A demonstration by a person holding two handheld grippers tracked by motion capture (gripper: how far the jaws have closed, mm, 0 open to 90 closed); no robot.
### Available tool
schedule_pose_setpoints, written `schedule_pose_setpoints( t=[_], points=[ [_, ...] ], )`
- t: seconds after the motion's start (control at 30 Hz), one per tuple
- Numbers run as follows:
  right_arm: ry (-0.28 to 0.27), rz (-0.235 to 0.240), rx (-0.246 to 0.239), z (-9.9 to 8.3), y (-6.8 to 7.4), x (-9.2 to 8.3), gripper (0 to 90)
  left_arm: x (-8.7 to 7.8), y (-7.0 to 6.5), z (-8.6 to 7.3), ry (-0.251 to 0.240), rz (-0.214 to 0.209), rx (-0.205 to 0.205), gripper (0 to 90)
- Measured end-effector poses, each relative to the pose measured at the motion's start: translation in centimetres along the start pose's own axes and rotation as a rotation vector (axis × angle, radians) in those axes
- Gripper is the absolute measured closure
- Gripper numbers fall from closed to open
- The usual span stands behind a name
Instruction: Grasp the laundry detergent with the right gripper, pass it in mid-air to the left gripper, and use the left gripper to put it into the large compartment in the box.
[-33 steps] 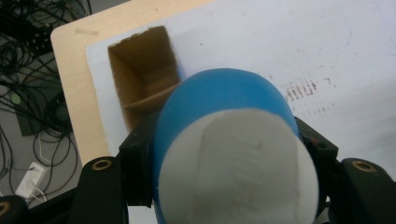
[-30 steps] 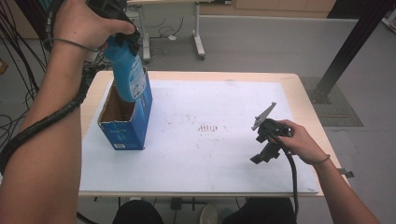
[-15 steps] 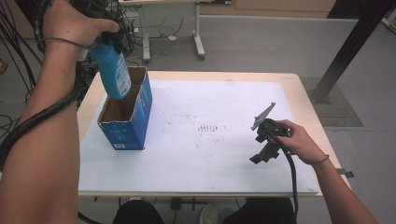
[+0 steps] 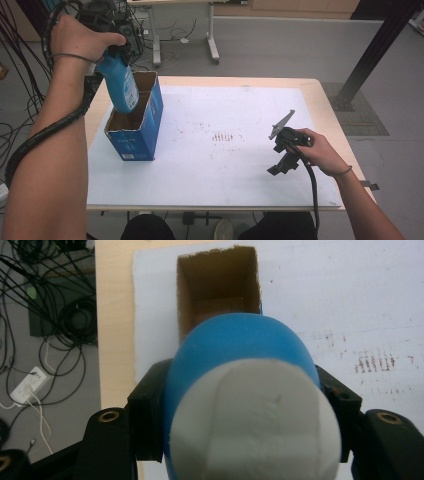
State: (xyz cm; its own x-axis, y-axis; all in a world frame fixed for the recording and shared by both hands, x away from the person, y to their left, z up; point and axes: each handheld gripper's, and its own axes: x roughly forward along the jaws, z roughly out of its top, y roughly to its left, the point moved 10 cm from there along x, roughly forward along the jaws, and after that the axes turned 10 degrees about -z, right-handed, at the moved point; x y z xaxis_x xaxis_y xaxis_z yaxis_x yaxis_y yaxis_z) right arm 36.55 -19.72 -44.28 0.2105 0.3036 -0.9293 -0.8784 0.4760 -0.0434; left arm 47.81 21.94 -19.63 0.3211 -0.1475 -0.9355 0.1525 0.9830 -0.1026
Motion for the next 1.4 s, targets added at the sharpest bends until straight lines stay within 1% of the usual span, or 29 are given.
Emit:
schedule_pose_setpoints(
  t=[0.13, 0.27, 0.33, 0.43, 0.47, 0.53, 0.6, 0.63, 0.73, 0.77, 0.97, 1.03, 1.13, 1.27, 1.4],
  points=[
    [0.004, 0.001, 0.003, -0.1, -0.1, 0.1, 8.2, 1.3, 0.1, -0.6, 0.007, 0.001, 0.008, 37.7],
    [0.007, 0.001, 0.006, -0.2, -0.1, 0.1, 8.2, 2.5, 0.6, -1.1, 0.007, 0.011, 0.002, 37.7],
    [0.008, -0.003, 0.006, -0.1, -0.2, 0.0, 7.9, 3.2, 0.8, -1.4, 0.008, 0.008, -0.005, 37.7],
    [0.012, -0.001, 0.02, 0.0, -0.4, -0.2, 7.9, 4.1, 1.0, -1.7, 0.015, 0.002, -0.009, 37.7],
    [0.011, -0.003, 0.023, 0.1, -0.4, -0.3, 7.9, 4.4, 1.1, -1.8, 0.01, 0.001, -0.01, 37.7],
    [0.01, 0.003, 0.019, 0.2, -0.4, -0.6, 7.6, 4.9, 1.1, -2.0, 0.009, 0.001, -0.012, 37.7],
    [0.008, -0.001, 0.029, 0.5, -0.6, -0.9, 7.5, 5.4, 1.2, -2.1, 0.007, 0.003, -0.013, 37.7],
    [0.008, -0.006, 0.025, 0.6, -0.7, -1.1, 7.5, 5.5, 1.2, -2.1, 0.002, 0.004, -0.014, 37.7],
    [0.004, -0.007, 0.037, 0.9, -0.9, -1.6, 7.2, 6.0, 1.4, -2.3, -0.005, 0.003, -0.02, 37.7],
    [0.0, -0.009, 0.047, 1.1, -1.1, -1.8, 7.1, 6.2, 1.4, -2.3, -0.005, 0.003, -0.021, 37.7],
    [0.007, -0.03, 0.06, 1.6, -1.9, -2.6, 6.7, 7.1, 1.6, -2.6, -0.004, 0.001, -0.023, 37.7],
    [0.009, -0.036, 0.065, 1.8, -2.1, -2.9, 6.6, 7.6, 1.7, -2.8, -0.005, -0.001, -0.03, 37.7],
    [0.003, -0.045, 0.068, 2.3, -2.4, -3.4, 6.4, 8.2, 1.9, -3.0, 0.005, -0.003, -0.034, 37.7],
    [-0.012, -0.048, 0.071, 3.1, -2.6, -4.2, 6.3, 9.1, 2.1, -3.3, 0.002, -0.003, -0.035, 37.7],
    [-0.015, -0.059, 0.066, 3.8, -2.9, -5.1, 6.1, 10.0, 2.2, -3.7, 0.011, -0.008, -0.041, 37.7]
  ],
)
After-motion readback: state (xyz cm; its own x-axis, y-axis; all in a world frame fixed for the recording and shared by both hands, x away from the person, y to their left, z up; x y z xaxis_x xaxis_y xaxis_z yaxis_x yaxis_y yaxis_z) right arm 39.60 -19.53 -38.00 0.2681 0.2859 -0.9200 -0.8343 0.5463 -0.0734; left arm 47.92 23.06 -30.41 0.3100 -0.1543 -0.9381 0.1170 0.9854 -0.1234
